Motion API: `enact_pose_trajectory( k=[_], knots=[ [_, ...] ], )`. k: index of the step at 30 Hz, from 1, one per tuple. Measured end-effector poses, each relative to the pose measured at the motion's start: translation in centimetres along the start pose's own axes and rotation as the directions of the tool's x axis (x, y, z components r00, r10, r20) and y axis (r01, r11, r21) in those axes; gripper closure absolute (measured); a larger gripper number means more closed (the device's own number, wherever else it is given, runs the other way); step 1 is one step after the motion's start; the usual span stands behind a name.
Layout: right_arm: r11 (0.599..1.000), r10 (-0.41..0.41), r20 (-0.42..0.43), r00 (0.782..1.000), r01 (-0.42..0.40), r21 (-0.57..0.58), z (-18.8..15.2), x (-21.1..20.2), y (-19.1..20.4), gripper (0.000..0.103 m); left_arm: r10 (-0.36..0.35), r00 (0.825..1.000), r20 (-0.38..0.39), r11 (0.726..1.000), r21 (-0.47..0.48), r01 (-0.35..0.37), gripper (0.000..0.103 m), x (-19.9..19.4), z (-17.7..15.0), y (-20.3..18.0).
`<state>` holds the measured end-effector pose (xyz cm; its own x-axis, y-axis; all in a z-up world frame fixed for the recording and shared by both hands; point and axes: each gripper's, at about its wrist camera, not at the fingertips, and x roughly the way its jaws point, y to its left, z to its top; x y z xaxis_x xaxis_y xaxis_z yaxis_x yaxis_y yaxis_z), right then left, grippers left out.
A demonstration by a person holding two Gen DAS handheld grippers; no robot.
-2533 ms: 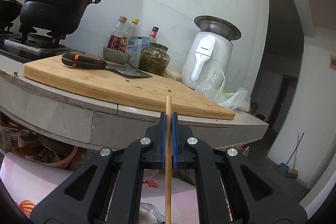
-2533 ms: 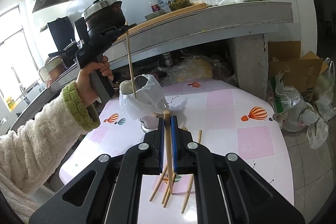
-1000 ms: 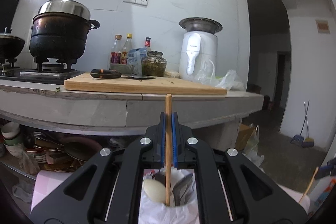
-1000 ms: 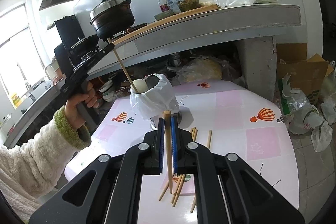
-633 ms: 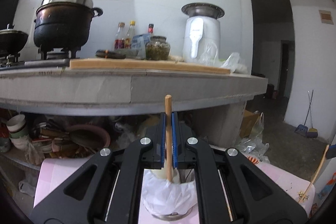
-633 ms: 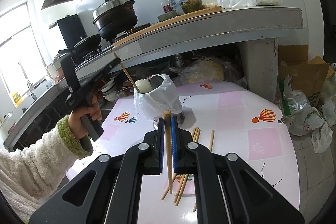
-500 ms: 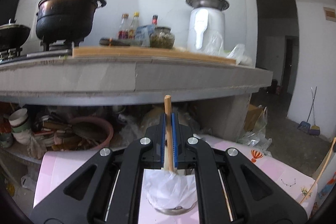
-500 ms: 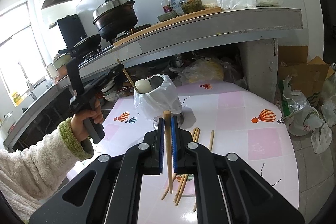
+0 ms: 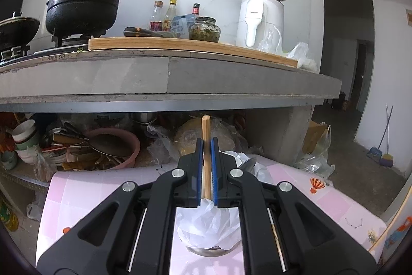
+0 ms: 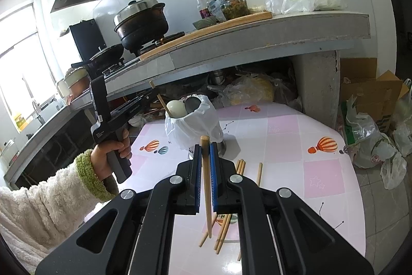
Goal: Organize utensils
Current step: 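Open the left tool to release its chopstick while the right tool carries its chopstick over the holder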
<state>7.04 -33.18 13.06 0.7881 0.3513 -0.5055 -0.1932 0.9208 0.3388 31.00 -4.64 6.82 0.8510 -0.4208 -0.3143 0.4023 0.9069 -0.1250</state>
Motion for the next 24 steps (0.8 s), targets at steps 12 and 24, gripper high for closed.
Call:
enact_pose_trajectory(
  k=[12, 24],
  knots=[
    [0.993, 0.05, 0.103, 0.993, -0.038, -0.112, 8.4, 0.3, 2.4, 0.096, 0.016, 0.999, 0.047, 0.997, -0.078, -0.012, 0.057, -5.5, -0.5, 1.4],
    [0.986, 0.118, 0.158, 0.98, -0.096, -0.137, 19.1, 7.3, 5.9, 0.096, 0.095, 0.994, -0.049, 0.972, -0.212, -0.103, 0.044, -11.9, -7.4, 4.7]
  ],
)
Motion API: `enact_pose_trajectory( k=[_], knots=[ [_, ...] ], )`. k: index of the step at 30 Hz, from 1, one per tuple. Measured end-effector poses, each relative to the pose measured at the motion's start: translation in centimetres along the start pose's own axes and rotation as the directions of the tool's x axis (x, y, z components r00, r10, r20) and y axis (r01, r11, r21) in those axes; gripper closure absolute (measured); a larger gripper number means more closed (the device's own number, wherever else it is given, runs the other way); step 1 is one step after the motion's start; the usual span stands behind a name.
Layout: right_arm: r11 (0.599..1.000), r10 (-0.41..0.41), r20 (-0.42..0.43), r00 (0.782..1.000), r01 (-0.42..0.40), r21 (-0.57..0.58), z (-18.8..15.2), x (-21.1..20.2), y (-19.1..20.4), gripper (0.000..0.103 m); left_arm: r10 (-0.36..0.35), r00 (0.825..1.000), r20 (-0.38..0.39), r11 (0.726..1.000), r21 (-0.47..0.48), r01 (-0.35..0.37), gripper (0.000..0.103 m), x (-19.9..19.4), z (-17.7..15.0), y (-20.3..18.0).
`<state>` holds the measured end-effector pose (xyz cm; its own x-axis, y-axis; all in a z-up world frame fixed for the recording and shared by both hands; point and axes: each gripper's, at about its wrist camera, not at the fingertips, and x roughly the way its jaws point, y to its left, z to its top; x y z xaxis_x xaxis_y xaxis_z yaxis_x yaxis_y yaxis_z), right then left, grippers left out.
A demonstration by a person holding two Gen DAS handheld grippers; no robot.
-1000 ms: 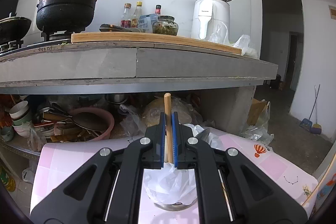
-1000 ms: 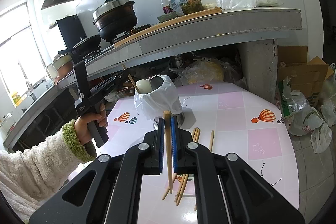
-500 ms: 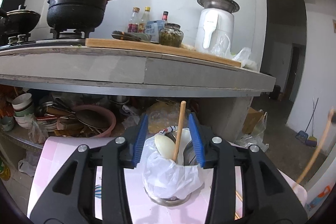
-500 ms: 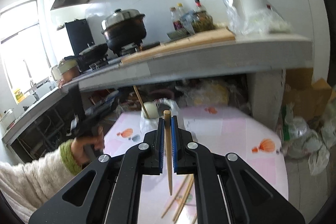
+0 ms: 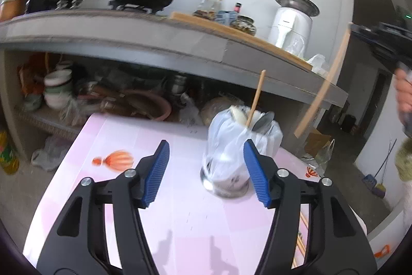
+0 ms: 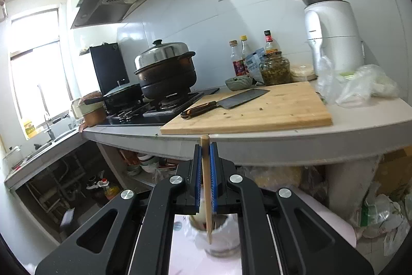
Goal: Organize utensils
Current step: 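Open the left tool to release its chopstick while the right tool carries its chopstick over the holder, then lower the wooden chopstick into the bagged holder and open the right tool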
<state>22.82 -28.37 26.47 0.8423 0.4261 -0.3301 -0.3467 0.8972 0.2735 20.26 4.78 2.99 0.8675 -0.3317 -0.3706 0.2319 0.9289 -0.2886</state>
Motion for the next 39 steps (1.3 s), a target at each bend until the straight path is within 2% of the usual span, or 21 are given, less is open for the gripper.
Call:
enact_pose_trajectory(
  k=[7, 14, 22, 28, 39],
  knots=[
    [0.999, -0.024, -0.035, 0.999, 0.023, -0.026, 0.5, 6.6, 0.9, 0.096, 0.059, 0.998, -0.019, 0.998, -0.031, -0.059, 0.044, -2.2, -1.9, 2.2],
    [0.997, -0.053, -0.098, 0.994, 0.046, -0.063, -1.2, 11.4, 1.3, 0.096, 0.093, 0.996, -0.016, 0.995, -0.045, -0.094, 0.044, -2.9, -2.2, 3.6],
    [0.999, -0.015, -0.14, 0.99, 0.008, -0.05, -3.3, 13.4, 1.8, 0.096, 0.092, 0.996, -0.022, 0.994, -0.065, -0.093, 0.044, -2.8, -2.4, 4.1],
    [0.995, 0.004, -0.172, 0.985, -0.021, -0.095, -5.0, 14.0, 2.9, 0.096, 0.09, 0.996, -0.025, 0.993, -0.07, -0.092, 0.044, -2.6, -2.6, 4.2],
    [0.988, -0.004, -0.285, 0.958, -0.04, -0.147, -8.3, 16.4, 3.5, 0.096, 0.091, 0.996, -0.021, 0.993, -0.07, -0.093, 0.044, -2.8, -2.6, 4.0]
  ],
)
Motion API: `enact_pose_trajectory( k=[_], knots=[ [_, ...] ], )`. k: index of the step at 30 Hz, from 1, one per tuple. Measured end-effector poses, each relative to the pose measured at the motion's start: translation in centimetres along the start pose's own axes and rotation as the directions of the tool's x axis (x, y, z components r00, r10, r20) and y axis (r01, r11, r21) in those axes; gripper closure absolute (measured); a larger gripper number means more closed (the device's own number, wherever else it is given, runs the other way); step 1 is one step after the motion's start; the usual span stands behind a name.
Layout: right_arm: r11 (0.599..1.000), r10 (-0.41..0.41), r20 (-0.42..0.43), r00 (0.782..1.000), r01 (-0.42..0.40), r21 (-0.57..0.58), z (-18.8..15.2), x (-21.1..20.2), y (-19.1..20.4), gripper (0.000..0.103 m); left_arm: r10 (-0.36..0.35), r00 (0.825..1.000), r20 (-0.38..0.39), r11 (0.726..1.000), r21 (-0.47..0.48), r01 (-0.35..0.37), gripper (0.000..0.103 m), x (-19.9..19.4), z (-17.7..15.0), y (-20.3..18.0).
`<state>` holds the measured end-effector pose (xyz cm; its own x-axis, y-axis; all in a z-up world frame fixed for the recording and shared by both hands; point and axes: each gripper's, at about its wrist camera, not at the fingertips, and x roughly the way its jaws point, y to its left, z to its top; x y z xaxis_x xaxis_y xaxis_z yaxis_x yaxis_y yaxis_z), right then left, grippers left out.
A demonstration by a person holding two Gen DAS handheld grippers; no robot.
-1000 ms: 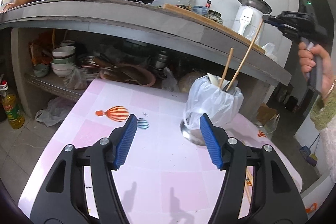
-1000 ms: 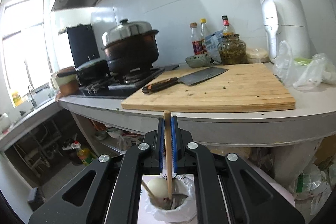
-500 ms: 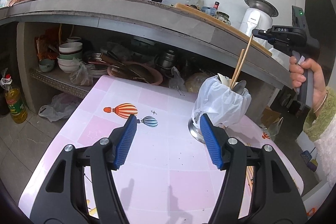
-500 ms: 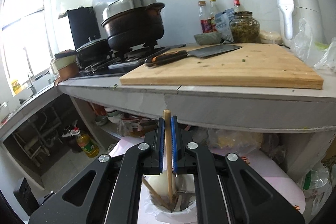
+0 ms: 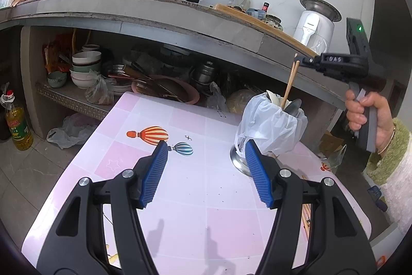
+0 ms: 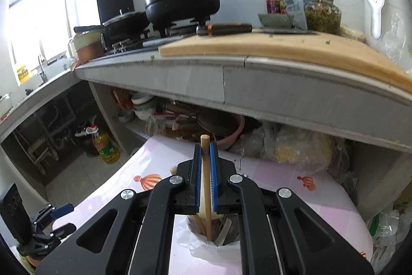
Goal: Organize utensils
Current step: 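Lower the wooden chopstick into the bagged holder and open the right tool, then move both tools down toward the loose wooden chopsticks on the table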
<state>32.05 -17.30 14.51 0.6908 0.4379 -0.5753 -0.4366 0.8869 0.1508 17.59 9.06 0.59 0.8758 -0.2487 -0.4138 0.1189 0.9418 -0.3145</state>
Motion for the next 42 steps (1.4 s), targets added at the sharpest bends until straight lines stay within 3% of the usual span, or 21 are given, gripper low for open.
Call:
enact_pose_trajectory(
  k=[18, 21, 23, 29, 32, 36, 42],
  knots=[
    [0.995, 0.041, -0.083, 0.996, -0.033, 0.097, -0.5, 0.7, -2.3, 0.095, -0.001, 1.0, -0.001, 1.0, 0.002, 0.001, 0.044, -0.2, 0.0, -0.2],
    [0.996, 0.034, -0.083, 0.996, -0.027, 0.082, -0.5, 0.3, -2.2, 0.084, -0.005, 1.0, 0.0, 1.0, -0.001, 0.005, 0.044, -0.3, 0.0, -0.2],
    [0.996, 0.033, -0.068, 0.997, -0.027, 0.084, -0.5, -0.5, -2.3, 0.07, -0.006, 1.0, -0.002, 1.0, 0.005, 0.006, 0.044, -0.3, 0.0, -0.5],
    [0.994, 0.036, -0.018, 0.999, -0.034, 0.104, -1.2, -4.5, -2.7, 0.064, -0.018, 1.0, -0.008, 1.0, 0.019, 0.018, 0.044, -0.5, -0.1, -1.4],
    [0.992, 0.029, 0.005, 1.0, -0.029, 0.12, -3.1, -7.7, -3.3, 0.062, -0.027, 0.999, -0.018, 0.999, 0.026, 0.027, 0.044, -0.5, -0.2, -1.7],
    [0.986, -0.037, 0.005, 0.999, 0.036, 0.161, -7.9, -11.6, -4.6, 0.062, -0.04, 0.998, -0.052, 0.999, 0.035, 0.042, 0.044, 0.1, -0.6, -2.5],
    [0.949, -0.155, -0.08, 0.985, 0.171, 0.267, -16.5, -14.2, -6.5, 0.062, -0.083, 0.992, -0.1, 0.994, 0.068, 0.09, 0.044, 0.9, -1.7, -4.8]
  ],
)
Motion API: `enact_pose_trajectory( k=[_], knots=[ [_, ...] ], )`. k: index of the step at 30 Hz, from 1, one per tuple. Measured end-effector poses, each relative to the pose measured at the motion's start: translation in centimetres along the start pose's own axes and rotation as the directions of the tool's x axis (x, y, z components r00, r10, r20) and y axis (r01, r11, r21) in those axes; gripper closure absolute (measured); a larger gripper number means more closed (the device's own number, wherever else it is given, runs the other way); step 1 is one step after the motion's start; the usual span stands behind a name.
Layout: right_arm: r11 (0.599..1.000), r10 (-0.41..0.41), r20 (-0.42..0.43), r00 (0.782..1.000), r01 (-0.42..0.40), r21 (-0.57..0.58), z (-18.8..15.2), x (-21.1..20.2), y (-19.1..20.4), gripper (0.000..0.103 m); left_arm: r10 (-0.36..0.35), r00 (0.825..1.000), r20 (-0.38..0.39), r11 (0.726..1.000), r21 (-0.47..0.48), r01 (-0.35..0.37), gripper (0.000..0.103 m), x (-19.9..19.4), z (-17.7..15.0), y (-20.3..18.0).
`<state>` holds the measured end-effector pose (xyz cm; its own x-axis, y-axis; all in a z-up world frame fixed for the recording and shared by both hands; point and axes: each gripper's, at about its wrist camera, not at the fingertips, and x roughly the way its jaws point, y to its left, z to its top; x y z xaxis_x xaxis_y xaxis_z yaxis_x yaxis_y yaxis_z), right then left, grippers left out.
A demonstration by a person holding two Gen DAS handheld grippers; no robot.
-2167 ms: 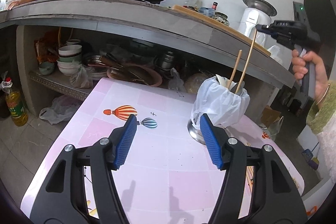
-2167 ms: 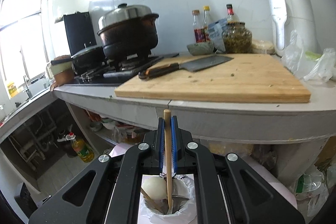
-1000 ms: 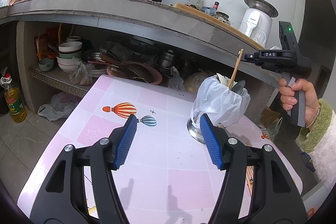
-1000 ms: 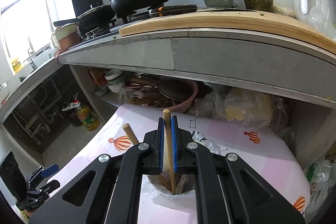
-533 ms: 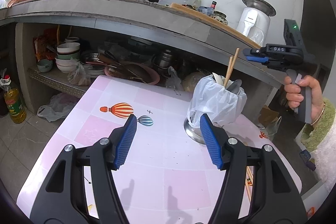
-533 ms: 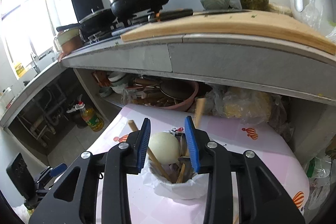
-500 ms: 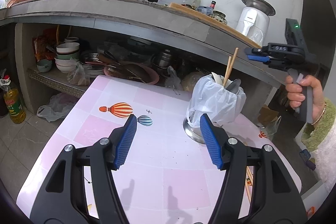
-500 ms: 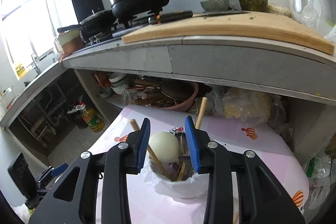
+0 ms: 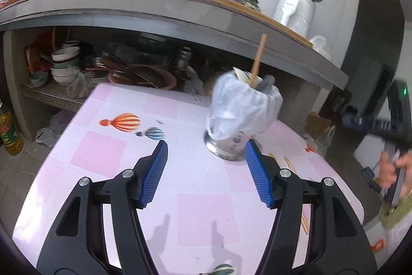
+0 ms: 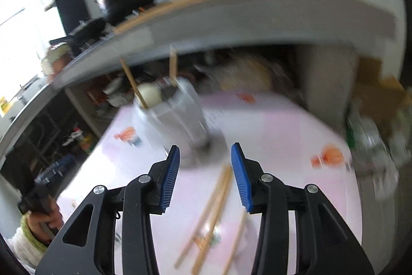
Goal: Organize utensils
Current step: 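Move both tools down toward the loose wooden chopsticks on the table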
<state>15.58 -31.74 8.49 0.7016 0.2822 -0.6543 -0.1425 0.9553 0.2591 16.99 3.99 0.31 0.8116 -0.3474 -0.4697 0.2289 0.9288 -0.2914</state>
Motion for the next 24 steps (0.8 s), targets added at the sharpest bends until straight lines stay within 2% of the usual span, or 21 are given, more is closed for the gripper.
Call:
enact_pose_trajectory(
  k=[6, 10, 14, 24],
  knots=[
    [0.987, -0.065, -0.064, 0.996, 0.073, 0.146, -7.3, 0.2, -2.9, 0.062, -0.032, 0.995, -0.095, 0.997, 0.07, 0.039, 0.044, 2.3, -1.4, -3.3],
    [0.976, -0.091, -0.105, 0.99, 0.11, 0.19, -10.5, 0.8, -4.2, 0.054, -0.019, 0.987, -0.159, 0.991, 0.124, 0.039, 0.044, 3.8, -2.3, -5.7],
    [0.973, -0.077, -0.13, 0.989, 0.103, 0.206, -11.8, 1.1, -5.1, 0.052, -0.015, 0.98, -0.2, 0.988, 0.149, 0.046, 0.044, 5.1, -3.1, -7.6],
    [0.971, -0.053, -0.129, 0.99, 0.081, 0.224, -12.9, 0.8, -6.6, 0.051, -0.021, 0.952, -0.306, 0.977, 0.197, 0.085, 0.044, 10.5, -4.8, -11.3]
  ],
)
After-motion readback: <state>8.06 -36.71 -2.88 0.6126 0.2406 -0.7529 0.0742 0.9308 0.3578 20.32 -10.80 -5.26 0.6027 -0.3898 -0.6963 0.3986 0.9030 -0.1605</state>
